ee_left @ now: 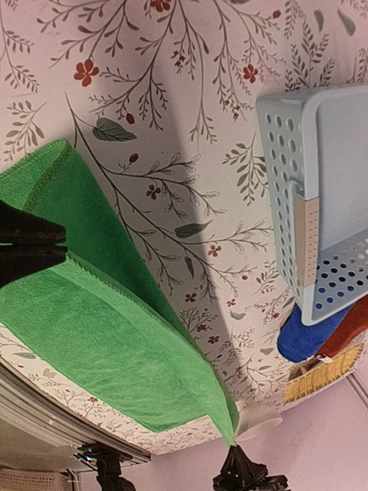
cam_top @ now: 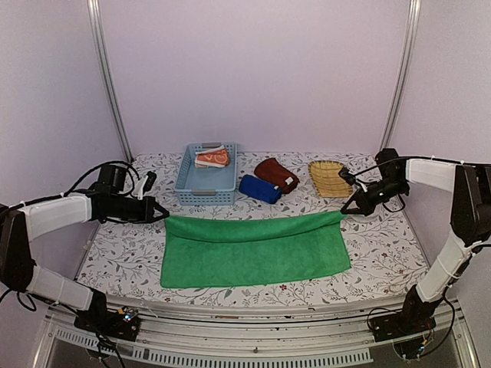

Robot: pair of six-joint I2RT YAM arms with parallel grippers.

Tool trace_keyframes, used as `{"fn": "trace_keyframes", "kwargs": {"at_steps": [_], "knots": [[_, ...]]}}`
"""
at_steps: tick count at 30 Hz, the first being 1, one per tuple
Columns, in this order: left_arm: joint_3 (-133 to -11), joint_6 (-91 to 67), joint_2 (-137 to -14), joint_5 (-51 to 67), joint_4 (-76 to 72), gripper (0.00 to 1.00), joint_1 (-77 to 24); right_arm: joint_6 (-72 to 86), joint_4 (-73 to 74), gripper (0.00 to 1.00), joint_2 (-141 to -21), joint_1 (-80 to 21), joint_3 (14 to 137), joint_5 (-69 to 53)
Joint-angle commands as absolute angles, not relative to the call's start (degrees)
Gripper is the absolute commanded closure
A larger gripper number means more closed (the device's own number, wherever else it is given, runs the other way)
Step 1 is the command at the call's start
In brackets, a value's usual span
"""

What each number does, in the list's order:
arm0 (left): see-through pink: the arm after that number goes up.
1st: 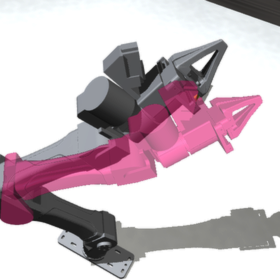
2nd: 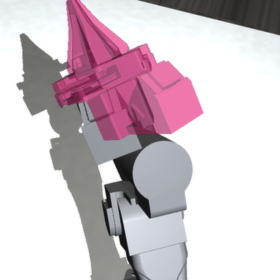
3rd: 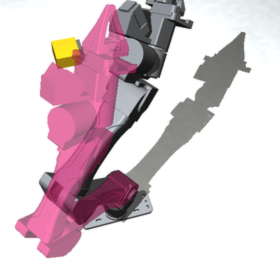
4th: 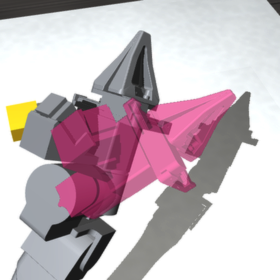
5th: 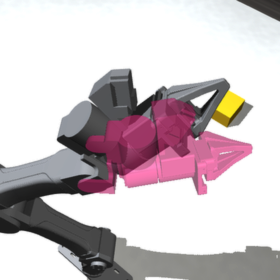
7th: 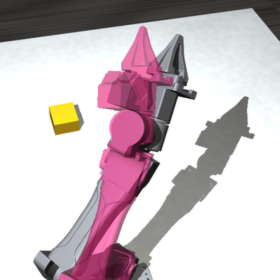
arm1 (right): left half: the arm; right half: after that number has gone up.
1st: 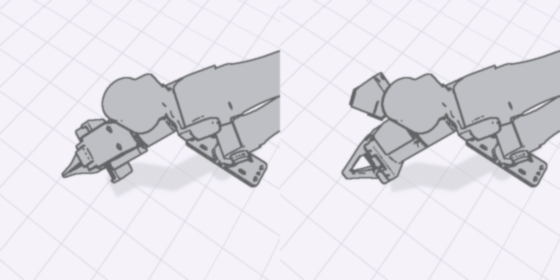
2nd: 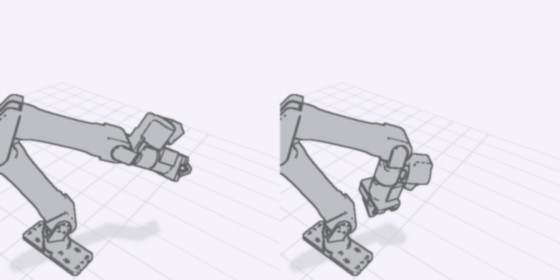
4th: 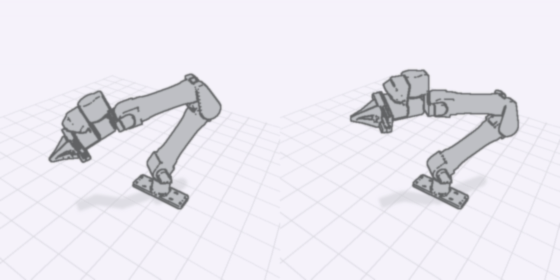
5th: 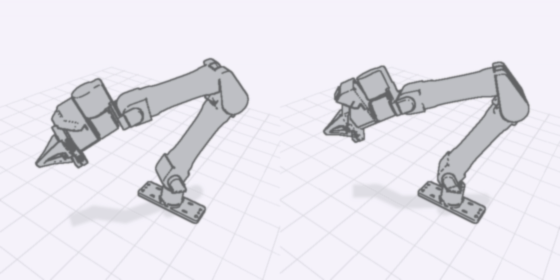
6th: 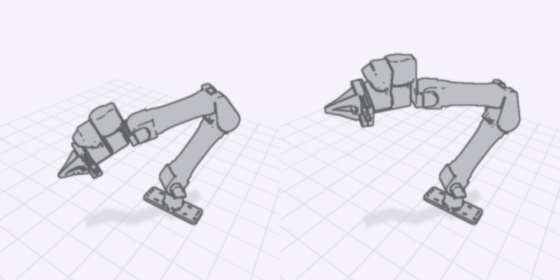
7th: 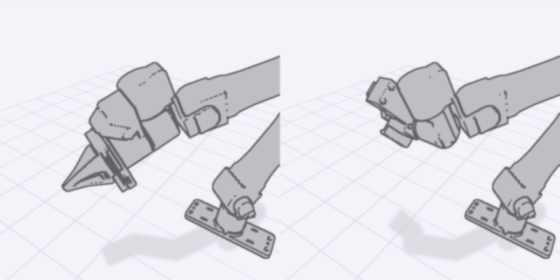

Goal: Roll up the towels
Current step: Fold the towel at the center of the board.

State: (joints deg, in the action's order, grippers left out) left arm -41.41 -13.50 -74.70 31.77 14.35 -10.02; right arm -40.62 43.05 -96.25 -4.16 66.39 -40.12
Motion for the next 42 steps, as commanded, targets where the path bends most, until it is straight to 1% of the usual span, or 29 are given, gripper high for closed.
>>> {"fn": "trace_keyframes", "kwargs": {"at_steps": [1, 25, 37, 42], "knots": [[-42.56, -12.81, -74.55, 30.47, 16.97, 1.0, -10.38, -42.75, 44.54, 0.98, -94.79, -3.96, 64.43, -44.14], [-40.35, -14.77, -68.61, 30.17, 20.19, 1.0, -10.29, -49.26, 49.68, 0.97, -89.09, -6.15, 58.66, -40.93], [-39.62, -17.14, -69.54, 31.47, 25.34, 1.0, -10.38, -52.18, 52.78, 0.97, -89.58, -6.11, 57.64, -40.16], [-41.3, -18.35, -72.41, 32.25, 31.53, 1.0, -10.46, -53.83, 53.96, 0.97, -90.78, -6.18, 56.86, -39.86]]}}
